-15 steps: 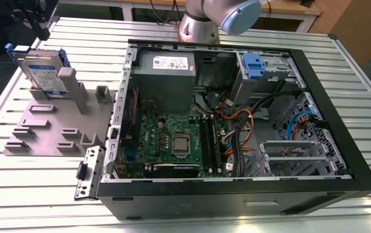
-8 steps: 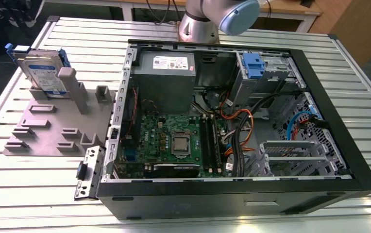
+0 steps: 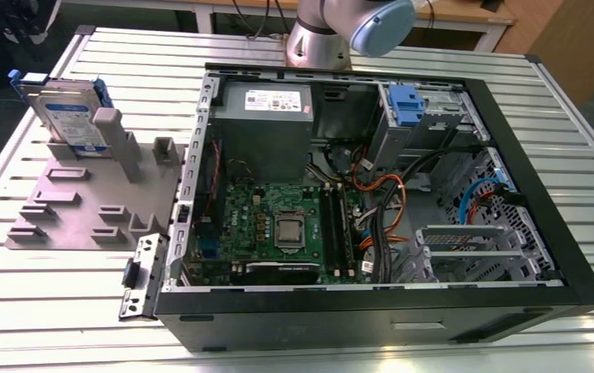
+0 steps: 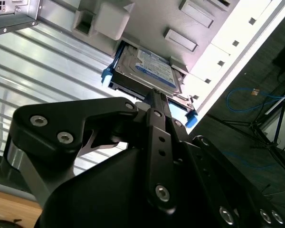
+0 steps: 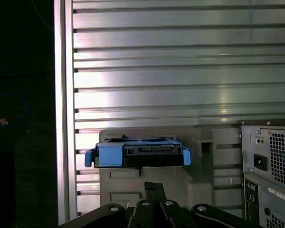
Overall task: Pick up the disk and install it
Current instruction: 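Reach for the disk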
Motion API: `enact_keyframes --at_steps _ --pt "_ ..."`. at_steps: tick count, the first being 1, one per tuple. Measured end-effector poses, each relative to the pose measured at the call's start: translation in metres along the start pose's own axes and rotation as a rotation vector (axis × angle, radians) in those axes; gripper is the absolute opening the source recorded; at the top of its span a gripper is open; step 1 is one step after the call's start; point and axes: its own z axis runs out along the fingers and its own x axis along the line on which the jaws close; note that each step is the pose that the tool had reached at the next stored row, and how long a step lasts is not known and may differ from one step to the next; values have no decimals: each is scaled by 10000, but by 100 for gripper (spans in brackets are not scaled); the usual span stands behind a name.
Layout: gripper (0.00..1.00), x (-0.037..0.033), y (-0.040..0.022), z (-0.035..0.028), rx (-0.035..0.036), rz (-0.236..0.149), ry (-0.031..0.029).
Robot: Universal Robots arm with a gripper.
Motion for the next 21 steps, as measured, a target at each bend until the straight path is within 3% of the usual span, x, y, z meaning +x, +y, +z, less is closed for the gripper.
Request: enact_keyframes --at_steps 12,13,15,18,21 --pt "11 3 0 0 13 0 -1" --pt "11 4 1 0 74 1 -5" --pt "11 4 6 2 310 -5 -19" --pt "11 26 65 23 431 -9 -23" --pt "11 100 109 39 471 -8 -9"
